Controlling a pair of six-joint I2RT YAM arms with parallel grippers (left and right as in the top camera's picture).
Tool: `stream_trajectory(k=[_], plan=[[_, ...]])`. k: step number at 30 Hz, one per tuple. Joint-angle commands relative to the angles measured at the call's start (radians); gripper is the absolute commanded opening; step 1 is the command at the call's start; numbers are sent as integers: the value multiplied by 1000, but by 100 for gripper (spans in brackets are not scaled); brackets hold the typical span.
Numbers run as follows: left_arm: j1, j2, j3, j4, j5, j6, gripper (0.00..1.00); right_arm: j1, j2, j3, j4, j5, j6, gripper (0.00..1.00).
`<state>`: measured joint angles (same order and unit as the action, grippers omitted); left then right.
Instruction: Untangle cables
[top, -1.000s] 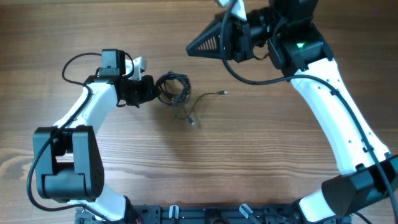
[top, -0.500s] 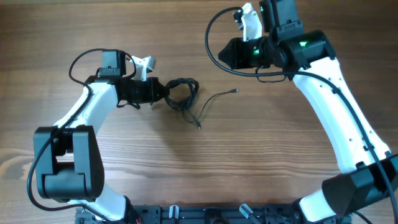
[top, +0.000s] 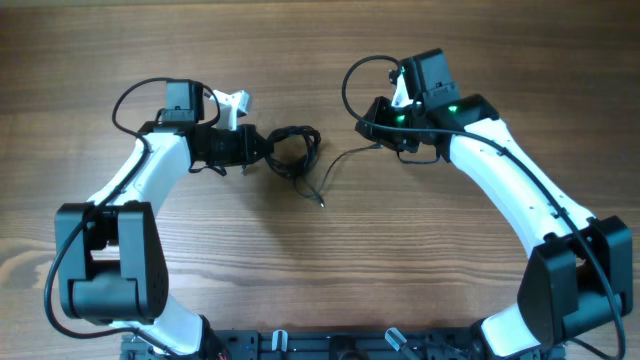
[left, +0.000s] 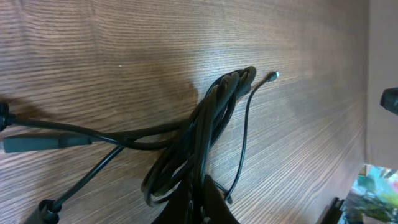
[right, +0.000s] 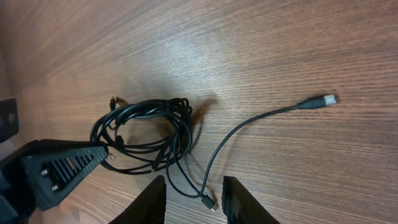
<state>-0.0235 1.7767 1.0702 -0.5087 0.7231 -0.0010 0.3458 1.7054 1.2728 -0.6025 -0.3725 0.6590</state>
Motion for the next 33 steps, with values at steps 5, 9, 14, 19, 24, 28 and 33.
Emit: stream_trajectory(k=[5, 9, 14, 19, 24, 28, 33], plan=[[-138, 7, -6, -13, -338, -93, 27, 2, 6, -12, 26, 14, 24, 33], [-148, 6, 45, -10, -478, -149, 100, 2, 6, -12, 35, 14, 22, 33], [-156, -12, 205, -31, -478, -322, 100, 2, 6, -12, 38, 49, 22, 33], [-214, -5, 219, -18, -492, -412, 95, 2, 6, -12, 51, 67, 22, 33], [-302, 39, 218, -51, -509, -412, 17, 2, 6, -12, 71, 67, 22, 33], [-357, 95, 218, -84, -583, -412, 11, 2, 6, -12, 69, 67, 21, 33], [-378, 183, 218, -61, -735, -396, 35, 2, 6, -12, 69, 66, 21, 33]])
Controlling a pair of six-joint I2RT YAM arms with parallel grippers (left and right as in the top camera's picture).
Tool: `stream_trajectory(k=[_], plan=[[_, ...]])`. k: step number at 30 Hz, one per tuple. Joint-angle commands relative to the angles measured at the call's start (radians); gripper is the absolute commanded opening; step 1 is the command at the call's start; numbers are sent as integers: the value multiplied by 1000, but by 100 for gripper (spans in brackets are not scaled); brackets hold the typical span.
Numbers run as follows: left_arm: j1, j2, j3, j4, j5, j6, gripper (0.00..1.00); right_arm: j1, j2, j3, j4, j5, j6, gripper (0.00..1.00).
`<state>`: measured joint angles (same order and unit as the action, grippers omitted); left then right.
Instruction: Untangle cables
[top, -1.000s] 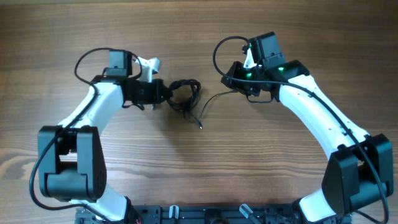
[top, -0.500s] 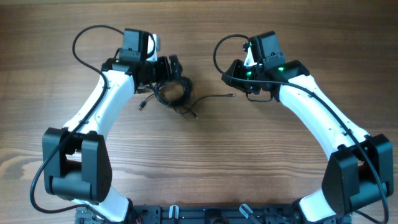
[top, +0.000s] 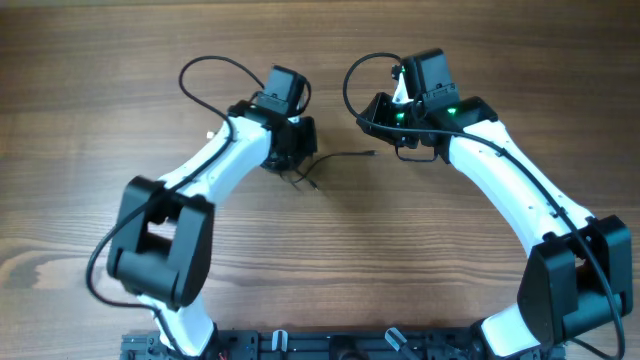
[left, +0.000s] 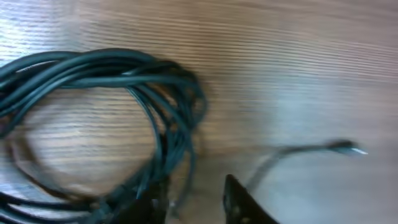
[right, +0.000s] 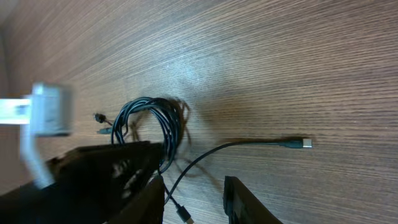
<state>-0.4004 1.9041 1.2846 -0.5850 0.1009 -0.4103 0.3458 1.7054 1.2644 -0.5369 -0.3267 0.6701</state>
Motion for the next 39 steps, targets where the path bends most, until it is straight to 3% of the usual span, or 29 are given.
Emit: stream_trajectory(k=[1, 3, 5, 8, 13, 14, 15, 18, 20, 23, 29, 34, 36, 37, 38, 39], plan=[[-1, 70, 4, 21, -113, 13, 36, 2, 6, -4, 2, 21, 10, 33], [-2, 94, 4, 21, -104, 15, 41, 2, 6, -4, -2, 21, 9, 33], [-2, 111, 4, -14, -6, 122, 33, 2, 6, -4, -3, 21, 8, 33], [-1, 114, 4, -135, 9, 262, 28, 2, 6, -4, -4, 21, -19, 33], [10, 114, 4, -331, -55, 414, 48, 2, 6, -4, 0, 21, -15, 33], [11, 114, 5, -369, -72, 451, 46, 2, 6, -4, 0, 20, -15, 33], [11, 111, 12, -405, -72, 472, 36, 2, 6, -4, -1, 20, -15, 33], [11, 95, 102, -491, -53, 470, 33, 2, 6, -4, -2, 21, -15, 33], [11, 69, 193, -525, -53, 470, 38, 2, 6, -4, -1, 20, -15, 33], [11, 49, 287, -529, -53, 470, 55, 2, 6, -4, -4, 20, -15, 33], [9, 66, 298, -504, 52, 379, 48, 2, 6, -4, -26, 21, -16, 33], [9, 76, 198, -427, 4, 121, 45, 2, 6, -4, -28, 43, -16, 34], [9, 76, 153, -367, -56, 13, 61, 2, 6, -4, -29, 43, -16, 34], [13, 76, 133, -324, -75, -63, 80, 2, 6, -4, -29, 43, -16, 34], [23, 76, 131, -299, -76, -120, 83, 2, 6, -4, -29, 43, -16, 34], [31, 75, 131, -279, -72, -166, 97, 2, 6, -4, -30, 43, -16, 34]])
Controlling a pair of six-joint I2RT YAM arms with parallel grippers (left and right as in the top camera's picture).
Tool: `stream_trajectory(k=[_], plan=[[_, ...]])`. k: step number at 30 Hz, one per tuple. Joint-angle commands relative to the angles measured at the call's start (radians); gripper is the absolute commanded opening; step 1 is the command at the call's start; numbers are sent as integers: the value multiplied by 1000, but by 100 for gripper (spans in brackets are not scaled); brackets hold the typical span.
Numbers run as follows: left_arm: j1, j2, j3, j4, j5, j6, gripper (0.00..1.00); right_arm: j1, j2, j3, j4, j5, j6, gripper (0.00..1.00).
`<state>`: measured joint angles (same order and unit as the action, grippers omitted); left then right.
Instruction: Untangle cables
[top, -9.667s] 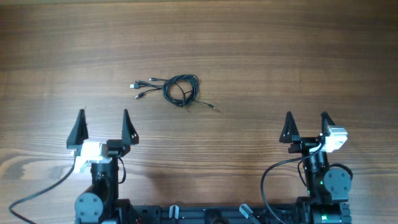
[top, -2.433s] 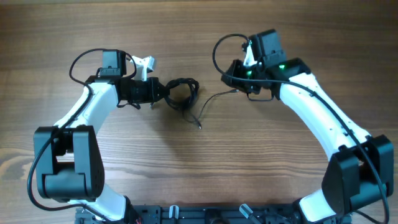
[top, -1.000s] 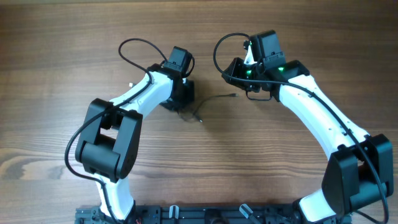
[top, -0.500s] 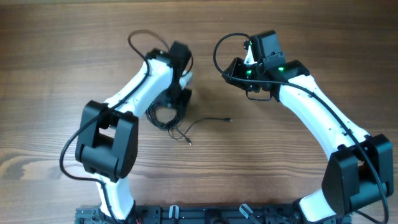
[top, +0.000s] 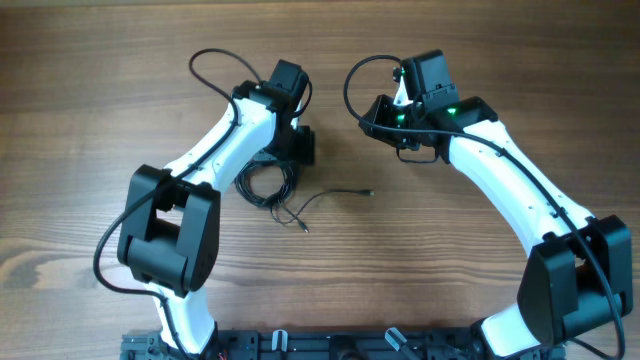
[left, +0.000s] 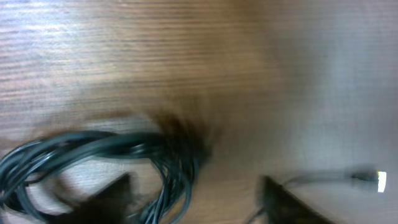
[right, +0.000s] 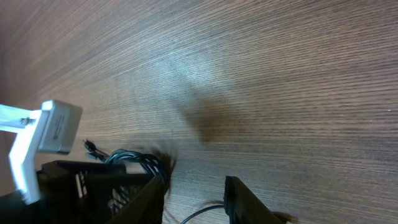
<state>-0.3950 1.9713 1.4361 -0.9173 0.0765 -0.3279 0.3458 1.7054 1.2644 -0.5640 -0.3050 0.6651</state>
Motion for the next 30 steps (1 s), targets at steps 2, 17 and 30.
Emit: stream_trajectory(k=[2, 17, 30], plan=[[48, 3, -21, 93, -43, -350, 100, 2, 6, -4, -6, 21, -12, 35], [100, 5, -179, 139, -11, -1002, 66, 2, 6, -4, -10, 51, -37, 37], [24, 5, -180, 358, 69, -493, 56, 2, 6, -4, -21, 51, -37, 38]])
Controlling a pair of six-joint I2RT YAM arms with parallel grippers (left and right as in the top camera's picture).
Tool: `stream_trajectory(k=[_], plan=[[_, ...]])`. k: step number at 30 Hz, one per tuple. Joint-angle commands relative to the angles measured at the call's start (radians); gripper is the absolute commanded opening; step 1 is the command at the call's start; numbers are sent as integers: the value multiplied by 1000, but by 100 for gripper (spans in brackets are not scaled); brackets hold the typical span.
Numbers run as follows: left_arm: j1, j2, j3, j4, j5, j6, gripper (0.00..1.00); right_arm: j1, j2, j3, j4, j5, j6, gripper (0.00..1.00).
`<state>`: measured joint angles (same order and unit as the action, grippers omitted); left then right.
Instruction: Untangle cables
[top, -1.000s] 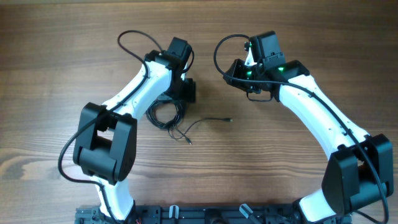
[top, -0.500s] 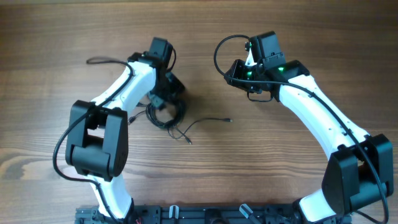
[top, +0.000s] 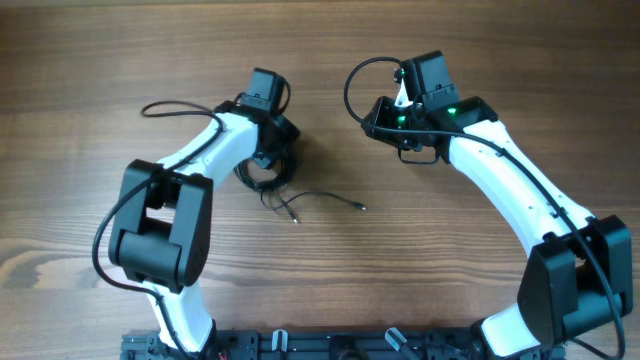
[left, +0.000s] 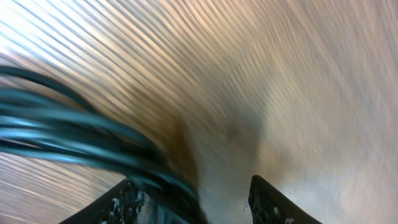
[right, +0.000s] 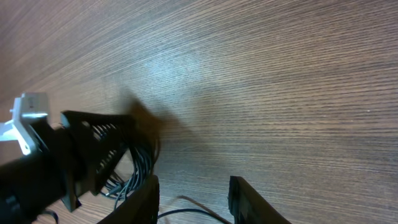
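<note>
A coil of thin black cables (top: 262, 176) lies on the wooden table, with a loose end (top: 358, 208) trailing right of it. My left gripper (top: 270, 150) hangs right over the coil. In the blurred left wrist view it (left: 196, 200) is open, and the cable bundle (left: 93, 146) runs in from the left, down past its left finger (left: 127, 200). My right gripper (top: 380, 120) is off to the right of the coil. It (right: 196, 200) stands open with nothing between the fingers, and the coil (right: 140, 168) is low at the left.
The left arm's own black cable (top: 175, 106) loops over the table at the far left. The right arm's cable (top: 355, 85) arches beside its wrist. The wooden table top (top: 480, 270) stretches all around the coil.
My left gripper has shifted left and now sits closer over the coil. The loose end has moved a little toward the front. The right arm has not moved.
At first my left gripper lay left of the coil, jaws together at the bundle, near the table's middle. Then it stood above the coil with narrow jaws. Later the coil lay further front-left and the jaws were wide apart, as now. The right arm stayed put.
</note>
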<state>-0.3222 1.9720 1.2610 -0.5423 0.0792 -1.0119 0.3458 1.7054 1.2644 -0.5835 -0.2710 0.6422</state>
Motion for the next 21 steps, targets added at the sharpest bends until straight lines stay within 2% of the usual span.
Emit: stream_trajectory(k=[1, 2, 4, 6, 8, 10, 11, 12, 13, 17, 21], plan=[[-69, 4, -5, -31, 66, 227, 57, 2, 6, -4, -2, 17, -14, 38], [-83, 4, -4, -37, 66, 266, 57, 2, 6, -4, -2, 17, -14, 39], [-101, 0, -4, -58, 51, 327, 47, 2, 6, -4, -2, 17, -14, 39], [-94, -19, -4, -65, 47, 325, 48, 2, 6, -4, -4, 17, -15, 39], [-79, -52, 3, -60, 36, 324, 55, 2, 6, -4, -5, 17, -15, 39], [-64, -80, 16, -60, -15, 323, 79, 2, 6, -4, -5, 17, -14, 39], [-55, -90, 20, -58, -61, 310, 79, 2, 6, -4, -5, 17, -14, 39], [-49, -92, 21, -58, -93, 284, 79, 2, 6, -4, -5, 17, -14, 39], [-35, -92, 20, -69, -138, 204, 78, 2, 6, -4, -5, 17, -14, 39], [-35, -46, 9, -100, -129, -50, 71, 2, 6, -4, -13, 17, -14, 39], [-49, 27, 1, -64, -130, -135, 63, 2, 6, -4, -14, 17, -14, 39]])
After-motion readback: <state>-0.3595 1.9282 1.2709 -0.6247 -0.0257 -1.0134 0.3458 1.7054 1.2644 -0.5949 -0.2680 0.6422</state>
